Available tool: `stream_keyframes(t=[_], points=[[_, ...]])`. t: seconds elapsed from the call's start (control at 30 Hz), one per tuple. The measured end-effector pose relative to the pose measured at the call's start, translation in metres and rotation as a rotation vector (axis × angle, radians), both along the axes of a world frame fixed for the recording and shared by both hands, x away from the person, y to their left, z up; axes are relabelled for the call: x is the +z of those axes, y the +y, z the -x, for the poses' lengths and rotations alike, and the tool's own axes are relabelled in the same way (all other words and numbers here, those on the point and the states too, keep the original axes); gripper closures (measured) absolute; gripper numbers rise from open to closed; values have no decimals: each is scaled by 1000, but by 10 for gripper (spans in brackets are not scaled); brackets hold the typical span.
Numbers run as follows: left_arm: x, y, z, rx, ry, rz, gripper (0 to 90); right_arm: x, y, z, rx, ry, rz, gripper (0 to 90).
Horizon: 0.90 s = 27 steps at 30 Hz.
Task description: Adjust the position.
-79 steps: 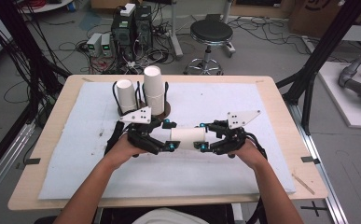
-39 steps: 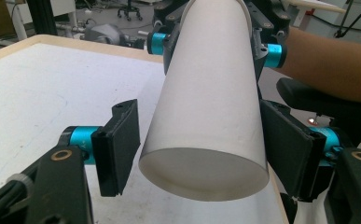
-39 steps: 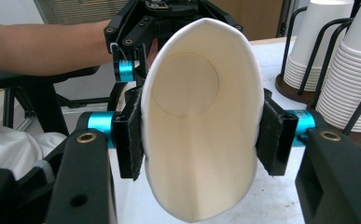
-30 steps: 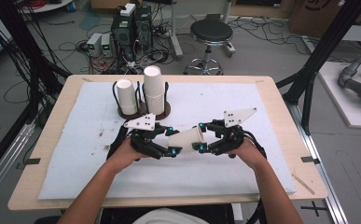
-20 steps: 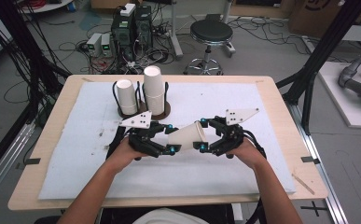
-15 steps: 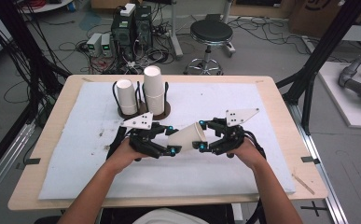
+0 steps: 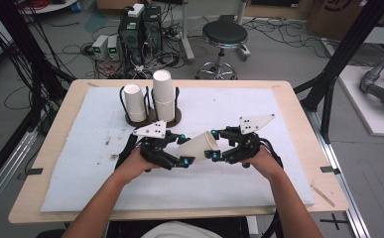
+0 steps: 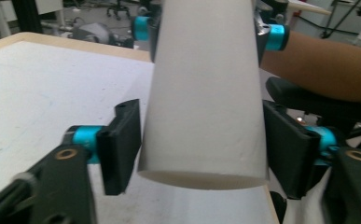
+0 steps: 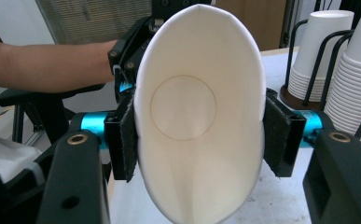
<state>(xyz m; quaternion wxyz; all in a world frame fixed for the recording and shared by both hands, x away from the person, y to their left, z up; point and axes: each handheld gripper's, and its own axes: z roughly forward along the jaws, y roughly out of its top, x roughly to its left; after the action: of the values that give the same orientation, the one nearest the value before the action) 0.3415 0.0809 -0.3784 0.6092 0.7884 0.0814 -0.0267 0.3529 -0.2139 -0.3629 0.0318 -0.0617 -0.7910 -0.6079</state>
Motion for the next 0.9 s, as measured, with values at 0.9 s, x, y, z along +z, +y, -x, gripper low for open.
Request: stream_keyframes(t=[0.9], points=[[4, 4, -2, 52, -6, 17, 305, 4, 1, -1, -47, 45, -37, 390]])
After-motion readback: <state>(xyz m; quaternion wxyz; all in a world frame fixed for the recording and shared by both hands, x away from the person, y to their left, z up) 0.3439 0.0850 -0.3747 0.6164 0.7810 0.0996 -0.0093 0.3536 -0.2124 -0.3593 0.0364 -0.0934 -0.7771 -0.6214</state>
